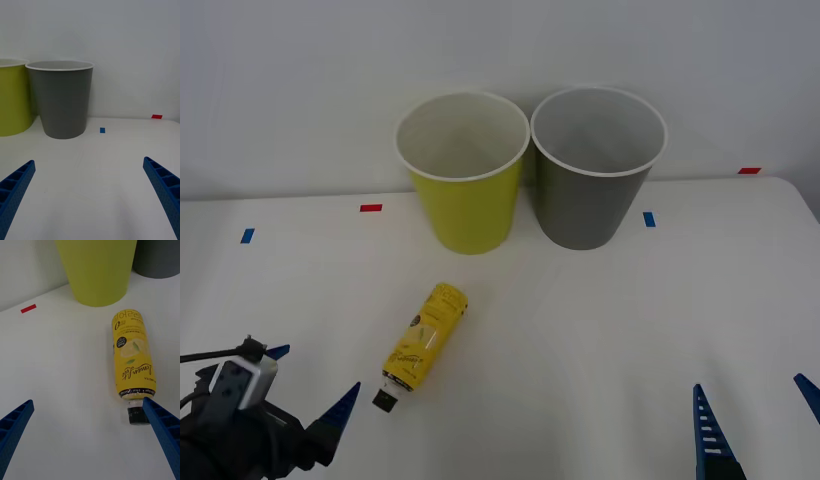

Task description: Put cans in the gray bin and PET bottles in the light green bin.

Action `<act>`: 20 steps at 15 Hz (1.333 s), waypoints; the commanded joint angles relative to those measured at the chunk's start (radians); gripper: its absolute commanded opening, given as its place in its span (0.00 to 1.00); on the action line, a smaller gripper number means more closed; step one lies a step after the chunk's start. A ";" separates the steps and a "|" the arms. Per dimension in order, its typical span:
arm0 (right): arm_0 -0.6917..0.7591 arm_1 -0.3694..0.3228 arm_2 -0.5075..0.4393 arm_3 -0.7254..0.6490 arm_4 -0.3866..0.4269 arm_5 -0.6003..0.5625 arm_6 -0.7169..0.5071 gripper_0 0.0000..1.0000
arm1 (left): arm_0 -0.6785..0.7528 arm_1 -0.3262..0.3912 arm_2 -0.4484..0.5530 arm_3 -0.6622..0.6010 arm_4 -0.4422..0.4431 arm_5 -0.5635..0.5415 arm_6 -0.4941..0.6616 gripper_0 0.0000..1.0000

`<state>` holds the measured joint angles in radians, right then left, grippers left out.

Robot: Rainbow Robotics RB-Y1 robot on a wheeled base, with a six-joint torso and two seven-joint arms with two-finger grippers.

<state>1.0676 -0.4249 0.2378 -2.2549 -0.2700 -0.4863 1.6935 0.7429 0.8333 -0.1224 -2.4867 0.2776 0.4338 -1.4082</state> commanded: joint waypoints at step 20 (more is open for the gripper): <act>0.000 0.000 0.000 0.000 0.000 0.000 0.000 1.00 | -0.547 -0.077 -0.123 0.015 0.107 0.704 0.081 1.00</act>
<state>1.0676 -0.4249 0.2378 -2.2549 -0.2700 -0.4863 1.6935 0.2298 0.7876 -0.2468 -2.5078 0.3594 1.1394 -1.3222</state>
